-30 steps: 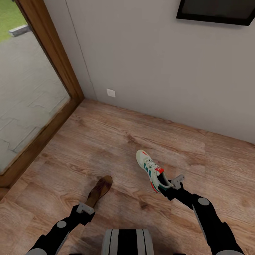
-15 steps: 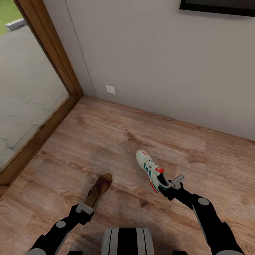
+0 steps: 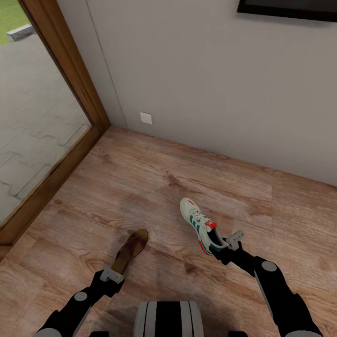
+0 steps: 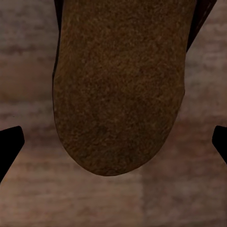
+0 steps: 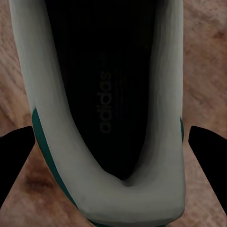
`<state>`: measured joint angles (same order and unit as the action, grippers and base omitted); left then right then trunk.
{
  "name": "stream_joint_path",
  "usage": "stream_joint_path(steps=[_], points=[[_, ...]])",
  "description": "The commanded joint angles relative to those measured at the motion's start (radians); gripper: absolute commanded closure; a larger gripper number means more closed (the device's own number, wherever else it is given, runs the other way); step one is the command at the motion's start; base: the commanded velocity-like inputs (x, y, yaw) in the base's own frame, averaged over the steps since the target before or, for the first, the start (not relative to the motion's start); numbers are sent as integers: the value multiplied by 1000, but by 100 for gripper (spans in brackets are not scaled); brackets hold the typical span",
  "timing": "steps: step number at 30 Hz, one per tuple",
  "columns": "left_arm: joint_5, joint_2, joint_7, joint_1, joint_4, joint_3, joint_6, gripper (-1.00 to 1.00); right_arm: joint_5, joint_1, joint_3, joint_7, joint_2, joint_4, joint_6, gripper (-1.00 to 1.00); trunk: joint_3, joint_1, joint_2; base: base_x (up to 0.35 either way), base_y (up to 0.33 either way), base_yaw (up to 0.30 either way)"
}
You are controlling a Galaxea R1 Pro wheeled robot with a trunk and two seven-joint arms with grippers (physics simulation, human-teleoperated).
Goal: Pick up the two gym shoes and the two sandals from the corridor floor and place them onto the hallstand (shoe rack) in the corridor, making sure they are on the rack and not on the floor. Arrange them so the two gym shoes are next to each other and the two sandals are next to each other.
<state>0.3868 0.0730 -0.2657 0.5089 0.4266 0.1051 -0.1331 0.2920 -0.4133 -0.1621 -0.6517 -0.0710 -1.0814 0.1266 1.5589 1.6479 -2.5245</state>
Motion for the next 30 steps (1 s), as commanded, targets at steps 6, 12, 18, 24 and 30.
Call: stream_joint_path(steps=[6,12,18,24,30], points=[[13,-1,-7,0,-1,8,-5,-100,4,-1,-2,-6,0,-2,5,100,1,0,0,101,0,0],[13,-3,-7,0,-2,8,-5,-100,4,-1,-2,-6,0,-2,5,100,1,0,0,20,0,0],[11,-8,-7,0,-2,8,-5,-100,4,-1,-2,-6,0,-2,5,100,1,0,0,1,0,0],[13,-8,-7,0,-2,4,-5,100,4,-1,-2,-6,0,-2,5,100,1,0,0,0,0,0],[8,0,-6,1,-2,11,-4,100,4,0,-1,-6,0,-2,5,100,1,0,0,0,0,0]])
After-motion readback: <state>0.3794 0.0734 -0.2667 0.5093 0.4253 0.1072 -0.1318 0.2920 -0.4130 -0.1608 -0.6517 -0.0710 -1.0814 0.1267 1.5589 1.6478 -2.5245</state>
